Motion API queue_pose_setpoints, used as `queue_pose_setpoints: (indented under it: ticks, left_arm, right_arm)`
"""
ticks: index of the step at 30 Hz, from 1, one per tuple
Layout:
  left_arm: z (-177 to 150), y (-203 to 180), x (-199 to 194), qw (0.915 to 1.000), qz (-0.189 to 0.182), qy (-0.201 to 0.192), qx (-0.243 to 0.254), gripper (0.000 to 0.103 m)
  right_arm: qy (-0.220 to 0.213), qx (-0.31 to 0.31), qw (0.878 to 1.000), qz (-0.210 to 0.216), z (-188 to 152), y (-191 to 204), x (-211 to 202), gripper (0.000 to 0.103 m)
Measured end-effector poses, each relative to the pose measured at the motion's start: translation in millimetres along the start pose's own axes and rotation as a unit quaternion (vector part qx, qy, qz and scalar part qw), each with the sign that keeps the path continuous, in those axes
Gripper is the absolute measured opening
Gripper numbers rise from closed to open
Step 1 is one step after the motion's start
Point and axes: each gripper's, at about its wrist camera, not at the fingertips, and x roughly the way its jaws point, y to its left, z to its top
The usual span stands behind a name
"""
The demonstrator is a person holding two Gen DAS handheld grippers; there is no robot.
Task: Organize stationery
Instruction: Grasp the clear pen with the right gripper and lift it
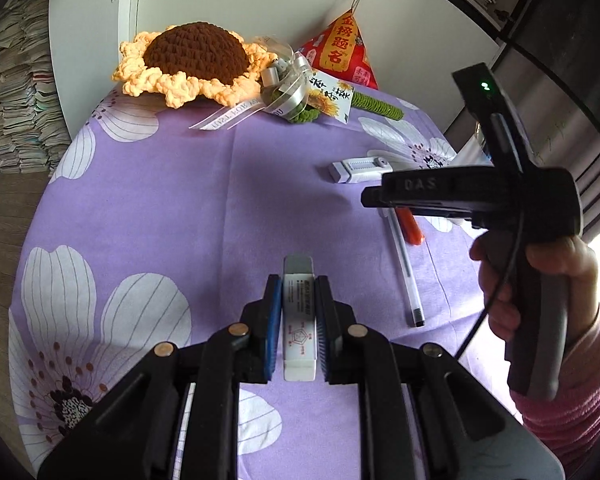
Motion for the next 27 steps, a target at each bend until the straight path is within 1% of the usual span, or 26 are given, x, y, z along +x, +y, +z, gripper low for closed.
queue_pose_setpoints:
  ticks: [2,4,5,7,11,13,14,16,19,22,25,26,27]
  left_arm:
    - [1,1,1,1.0,0.0,0.001,-0.001,0.014]
    - [2,3,2,1.0,0.001,0.002,-0.004,0.014]
    - [2,3,2,1.0,0.001,0.001,-0.004,0.015]
    - [2,5,1,1.0,0.001,-0.001,-0.006,0.014]
    - [2,5,2,1.0,0.0,0.001,-0.008,0.015]
    - [2,3,4,1.0,-0.001,0.004,-0.007,0.015]
    - [2,2,5,1.0,-0.001,0.005,-0.007,0.015]
    - [1,-1,5,1.0,-0.003,0.007,-0.004,0.015]
    - [0,-2,3,1.0,-0.002,0.005,0.0,0.015]
    - [0,0,1,1.0,0.002,0.003,-0.001,0.015]
    - [1,2,0,1.0,0.006,0.003,-0.005,0.015]
    - [1,2,0,1.0,0.006,0.003,-0.006,0.015]
    - [1,2,0,1.0,0.006,0.003,-0.007,0.015]
  right_arm:
    - [-0.007,0.0,1.0,-0.009,5,0,0,0.06]
    - [-0.006,-0.004,1.0,-0.017,7,2,1,0.053]
    - [-0.005,-0.006,1.0,-0.016,8,2,-1,0.052]
    - [-0.007,-0.004,1.0,0.001,7,2,-9,0.052]
    - [-0.02,-0.004,1.0,0.013,0,2,-28,0.052]
    - [-0.02,-0.011,0.999,0.026,-3,5,-35,0.045]
    - [-0.016,-0.016,0.999,0.033,-5,7,-37,0.044]
    - [-0.002,-0.023,0.999,0.042,-7,12,-32,0.039]
    - [0.013,-0.008,0.999,0.029,-2,8,-15,0.039]
    - [0.018,0.009,1.0,0.015,7,3,-1,0.039]
    - [0.01,0.006,1.0,0.005,15,3,4,0.038]
    - [0.007,0.004,1.0,-0.001,17,4,5,0.036]
    - [0.005,-0.003,1.0,-0.01,19,5,6,0.021]
